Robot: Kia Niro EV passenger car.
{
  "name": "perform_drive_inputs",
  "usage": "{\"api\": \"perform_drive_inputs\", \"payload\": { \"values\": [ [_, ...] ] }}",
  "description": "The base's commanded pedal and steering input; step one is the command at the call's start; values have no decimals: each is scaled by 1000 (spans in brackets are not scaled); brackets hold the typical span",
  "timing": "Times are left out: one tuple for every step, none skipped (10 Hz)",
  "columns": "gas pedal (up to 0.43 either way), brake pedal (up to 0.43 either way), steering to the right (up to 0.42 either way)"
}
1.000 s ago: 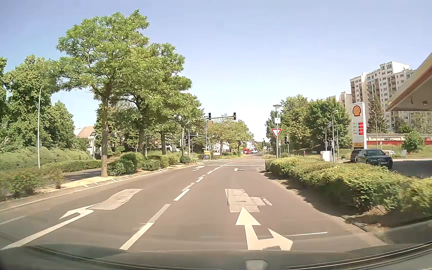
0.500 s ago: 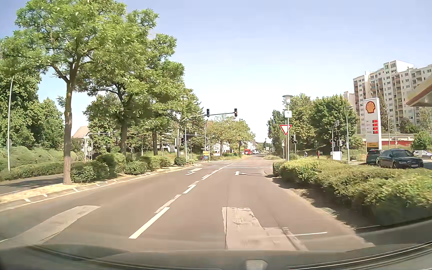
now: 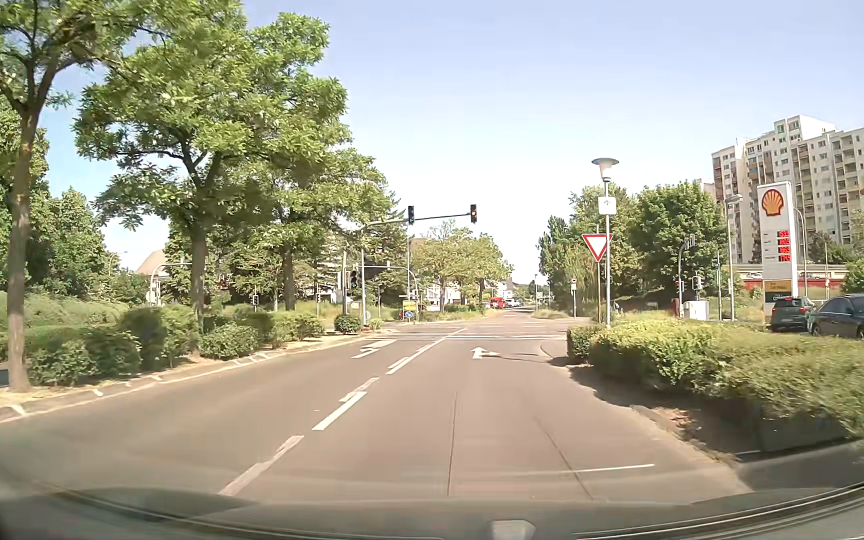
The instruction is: Follow the waypoints while adhering to traffic rules and regulations
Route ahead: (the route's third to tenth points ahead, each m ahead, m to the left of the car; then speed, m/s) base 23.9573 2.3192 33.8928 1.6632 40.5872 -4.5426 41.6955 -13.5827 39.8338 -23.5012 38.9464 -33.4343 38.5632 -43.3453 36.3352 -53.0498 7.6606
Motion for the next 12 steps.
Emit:
{"api": "perform_drive_inputs", "payload": {
  "values": [
    [0,195,3],
    [0,213,3],
    [0,226,3],
    [0,238,4],
    [0,244,3],
    [0,244,4],
    [0,244,5],
    [0,244,8],
    [0,250,9],
    [0,244,9],
    [0,244,10],
    [0,244,12]
  ]
}}
